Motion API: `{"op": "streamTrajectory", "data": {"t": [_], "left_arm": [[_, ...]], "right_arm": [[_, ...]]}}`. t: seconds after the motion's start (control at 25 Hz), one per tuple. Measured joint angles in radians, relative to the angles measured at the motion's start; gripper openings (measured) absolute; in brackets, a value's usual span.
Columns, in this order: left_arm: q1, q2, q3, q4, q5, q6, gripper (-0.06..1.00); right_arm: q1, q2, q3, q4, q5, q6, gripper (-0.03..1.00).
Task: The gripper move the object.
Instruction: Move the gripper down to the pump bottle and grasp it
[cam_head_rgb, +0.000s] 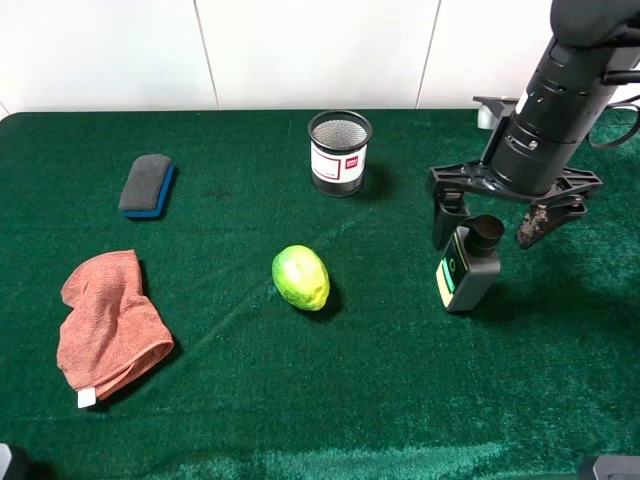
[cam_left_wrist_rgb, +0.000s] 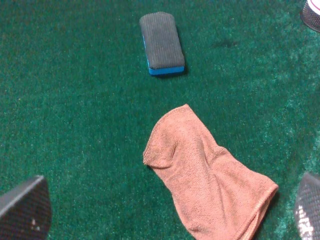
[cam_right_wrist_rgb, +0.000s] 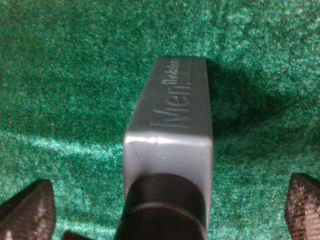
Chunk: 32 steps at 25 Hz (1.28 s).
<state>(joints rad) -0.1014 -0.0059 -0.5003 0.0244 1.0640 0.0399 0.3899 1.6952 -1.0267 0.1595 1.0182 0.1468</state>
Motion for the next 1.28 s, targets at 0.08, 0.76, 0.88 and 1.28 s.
{"op": "streamTrajectory", "data": {"t": [0.08,0.76,0.88,1.28], "left_arm": [[0.0,0.0,0.0,0.0,0.0,0.0,0.99],[0.0,0.0,0.0,0.0,0.0,0.0,0.99],[0.0,0.0,0.0,0.0,0.0,0.0,0.99],[0.0,0.0,0.0,0.0,0.0,0.0,0.99]], "right_arm": [[0.0,0.0,0.0,0.0,-0.014,0.0,0.7],[0.0,0.0,0.11,0.03,-0.118,0.016,0.7],[0.0,0.0,0.14,0.032,-0.164,0.016,0.7],[0.0,0.002,0.175,0.026,-0.224,0.017,0.7]]}}
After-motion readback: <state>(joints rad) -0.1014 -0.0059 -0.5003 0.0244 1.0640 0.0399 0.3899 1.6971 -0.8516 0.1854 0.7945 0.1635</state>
